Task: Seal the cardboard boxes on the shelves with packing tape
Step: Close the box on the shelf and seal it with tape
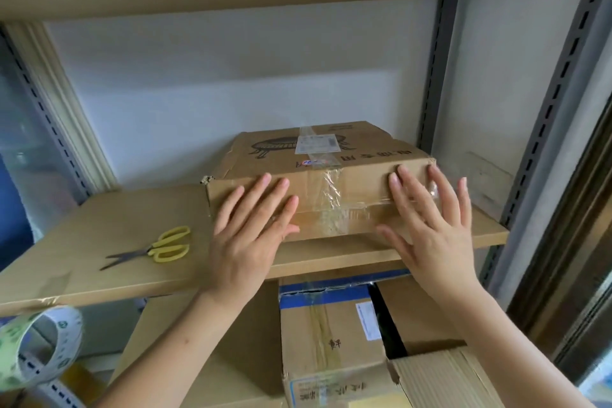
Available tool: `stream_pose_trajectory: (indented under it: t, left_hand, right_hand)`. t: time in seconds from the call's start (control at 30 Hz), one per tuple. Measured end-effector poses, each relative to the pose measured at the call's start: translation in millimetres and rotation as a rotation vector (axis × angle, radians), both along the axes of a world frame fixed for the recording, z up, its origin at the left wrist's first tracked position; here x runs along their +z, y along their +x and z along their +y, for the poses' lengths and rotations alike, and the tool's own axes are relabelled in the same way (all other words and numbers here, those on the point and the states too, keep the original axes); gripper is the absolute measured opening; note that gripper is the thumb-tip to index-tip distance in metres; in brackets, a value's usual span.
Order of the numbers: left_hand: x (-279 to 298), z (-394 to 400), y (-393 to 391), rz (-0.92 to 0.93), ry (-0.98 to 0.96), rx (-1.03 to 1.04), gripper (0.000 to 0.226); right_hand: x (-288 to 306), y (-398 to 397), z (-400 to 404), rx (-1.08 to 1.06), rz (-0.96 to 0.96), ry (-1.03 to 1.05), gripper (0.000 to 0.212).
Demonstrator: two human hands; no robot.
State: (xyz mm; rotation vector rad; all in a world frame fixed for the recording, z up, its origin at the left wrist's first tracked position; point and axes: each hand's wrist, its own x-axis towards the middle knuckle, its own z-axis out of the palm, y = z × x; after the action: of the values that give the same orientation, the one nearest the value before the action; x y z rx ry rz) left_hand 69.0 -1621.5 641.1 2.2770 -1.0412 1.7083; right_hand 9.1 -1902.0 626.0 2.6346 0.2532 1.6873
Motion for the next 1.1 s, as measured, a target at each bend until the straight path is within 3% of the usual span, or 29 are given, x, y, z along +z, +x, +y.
stream_pose_trajectory:
  t: [0.13, 0.23, 0.37, 0.53, 0.77, 0.93, 1.1]
  left_hand:
    - [-1, 4, 8, -0.026, 0.024, -0.038, 0.044]
    - [5, 9, 14, -0.052, 0.157, 0.043, 0.045]
    - [10, 15, 19, -0.014, 0.380, 0.256, 0.080]
    - [43, 15, 16, 0.044, 0.417, 0.348, 0.116]
    - [74, 23, -2, 0.084, 0.365, 0.307, 0.097]
    - [94, 19, 2, 0.100, 0.388, 0.275, 0.089]
    - [75, 5, 7, 0.182, 0.409, 0.310, 0.089]
  right_hand:
    - [-2, 12, -8, 0.017, -0.001, -0.065, 0.069]
    - [15, 19, -12, -0.060, 0.112, -0.197, 0.096]
    - [33, 25, -14, -0.131, 0.193, -0.351, 0.122]
    - [62, 21, -17, -0.092, 0.226, -0.392, 0.115]
    - [99, -2, -16, -0.063, 0.232, -0.448, 0.122]
    - [111, -4, -19, -0.100, 0.245, -0.436, 0.109]
    - [87, 10, -22, -0.100, 0.307, -0.387, 0.100]
